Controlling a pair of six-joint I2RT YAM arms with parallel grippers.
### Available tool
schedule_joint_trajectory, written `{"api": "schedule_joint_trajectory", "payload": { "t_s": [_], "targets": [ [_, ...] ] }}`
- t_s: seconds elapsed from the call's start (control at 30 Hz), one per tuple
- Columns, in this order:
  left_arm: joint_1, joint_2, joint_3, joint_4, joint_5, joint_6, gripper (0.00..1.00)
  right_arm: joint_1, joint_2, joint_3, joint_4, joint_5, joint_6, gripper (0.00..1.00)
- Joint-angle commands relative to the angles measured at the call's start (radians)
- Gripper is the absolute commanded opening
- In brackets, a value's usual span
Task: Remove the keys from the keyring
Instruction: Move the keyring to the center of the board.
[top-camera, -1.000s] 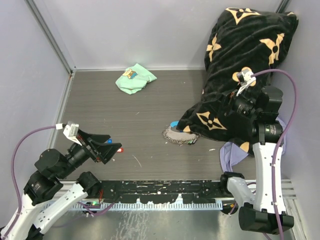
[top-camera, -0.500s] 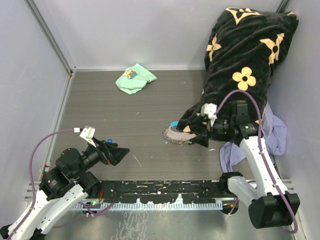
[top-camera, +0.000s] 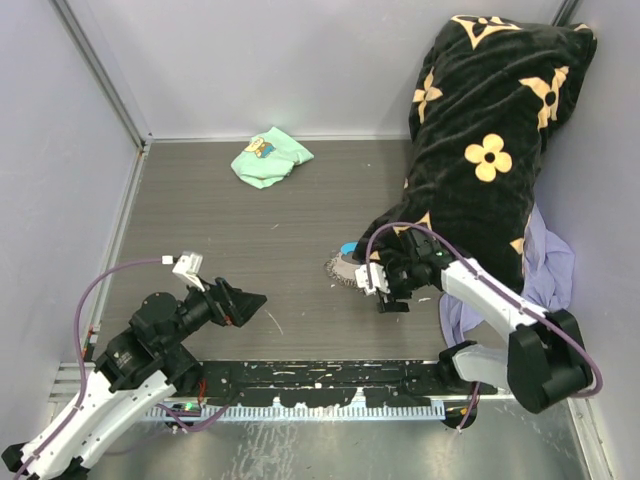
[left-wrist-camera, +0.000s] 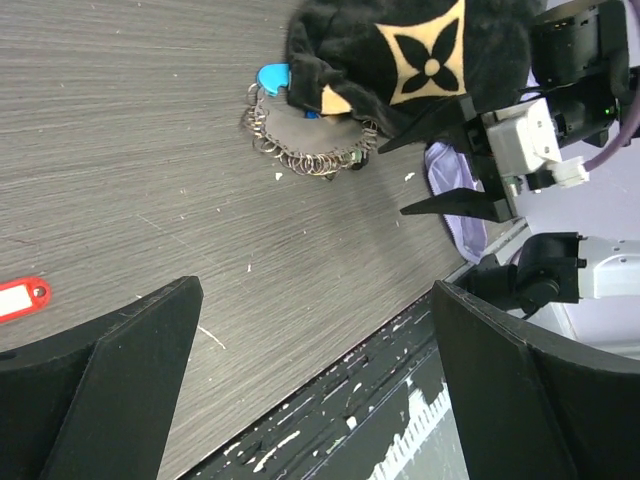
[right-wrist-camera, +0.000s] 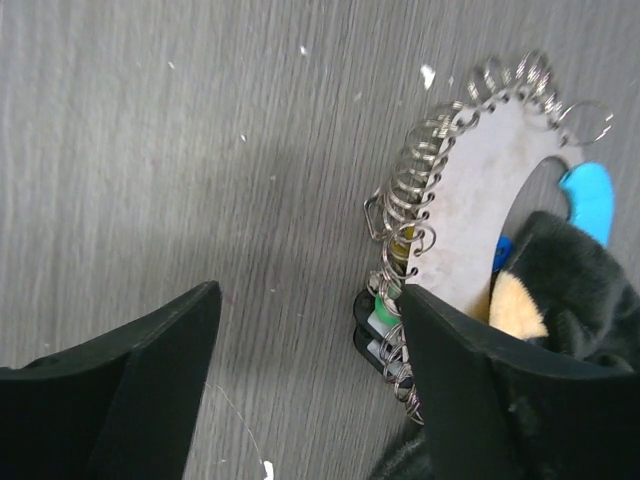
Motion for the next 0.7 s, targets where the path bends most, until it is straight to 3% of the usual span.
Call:
{"api": "schedule_joint_trajectory", "payload": {
  "t_s": [0.0,0.1,0.4,0.67],
  "targets": [
    [0.001,0.025,0.006,0.098,-0.023,0.005,1.0,0.028,0.089,0.046,0.088,0.15,0.004,0.72],
    [0.002,0.038,-0.002,0.109,-0.019,0.004,1.0,0.044,0.142,0.06,0.137,0.217,0.065,0.64],
    [0.002,0.028,-0.026,0.116,-0.018,0.008,1.0,0.044,0.177,0.052,0.229,0.304,0.148,0.53],
    [0.002,0.02,-0.039,0.121,-0.01,0.01,0.99,0.053,0.2,0.045,0.25,0.291,0.154,0.4]
  ]
}}
